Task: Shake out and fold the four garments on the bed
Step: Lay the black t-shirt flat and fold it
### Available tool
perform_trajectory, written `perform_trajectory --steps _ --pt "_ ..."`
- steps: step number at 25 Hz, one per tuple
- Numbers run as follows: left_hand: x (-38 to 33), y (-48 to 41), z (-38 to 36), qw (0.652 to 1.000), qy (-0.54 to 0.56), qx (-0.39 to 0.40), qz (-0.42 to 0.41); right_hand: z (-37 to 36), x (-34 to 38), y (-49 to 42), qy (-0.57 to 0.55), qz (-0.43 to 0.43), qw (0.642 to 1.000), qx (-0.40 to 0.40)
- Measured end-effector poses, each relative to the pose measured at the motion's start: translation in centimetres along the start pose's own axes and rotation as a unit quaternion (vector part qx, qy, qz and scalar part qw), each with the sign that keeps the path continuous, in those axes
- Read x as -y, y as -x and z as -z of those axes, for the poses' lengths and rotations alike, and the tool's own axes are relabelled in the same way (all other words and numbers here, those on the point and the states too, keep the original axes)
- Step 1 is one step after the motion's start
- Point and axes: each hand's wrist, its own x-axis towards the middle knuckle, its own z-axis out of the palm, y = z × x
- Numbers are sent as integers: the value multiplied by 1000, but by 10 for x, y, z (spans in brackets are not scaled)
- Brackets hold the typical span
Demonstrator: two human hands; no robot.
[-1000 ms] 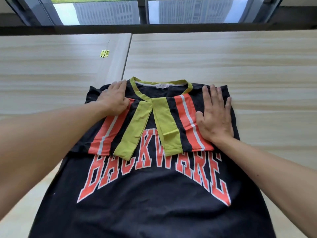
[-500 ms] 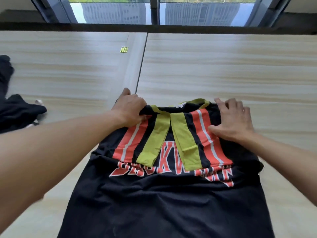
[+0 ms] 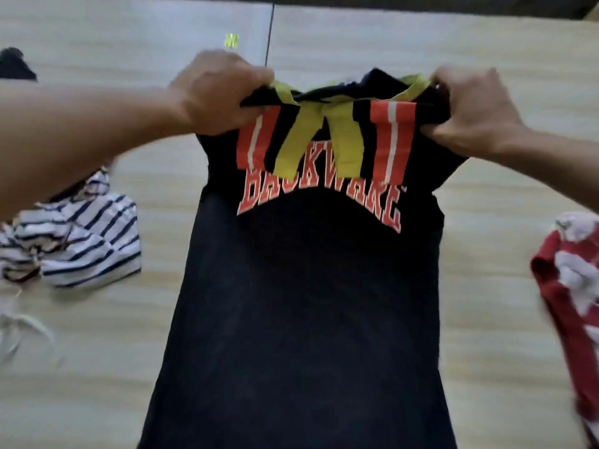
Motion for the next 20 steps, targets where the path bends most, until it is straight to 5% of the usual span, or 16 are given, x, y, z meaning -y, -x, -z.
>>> perform_trajectory --steps 4,8,15,20 --pt "-38 79 17 991 10 15 -136 29 27 101 -4 78 996 48" --pt "-95 177 -22 983 45 31 -174 3 67 230 -61 50 987 140" --pt "-164 334 -117 962 48 229 -143 -72 97 402 -13 80 923 377" --pt "-177 330 -132 952 33 302 -39 -87 102 396 32 113 929 351"
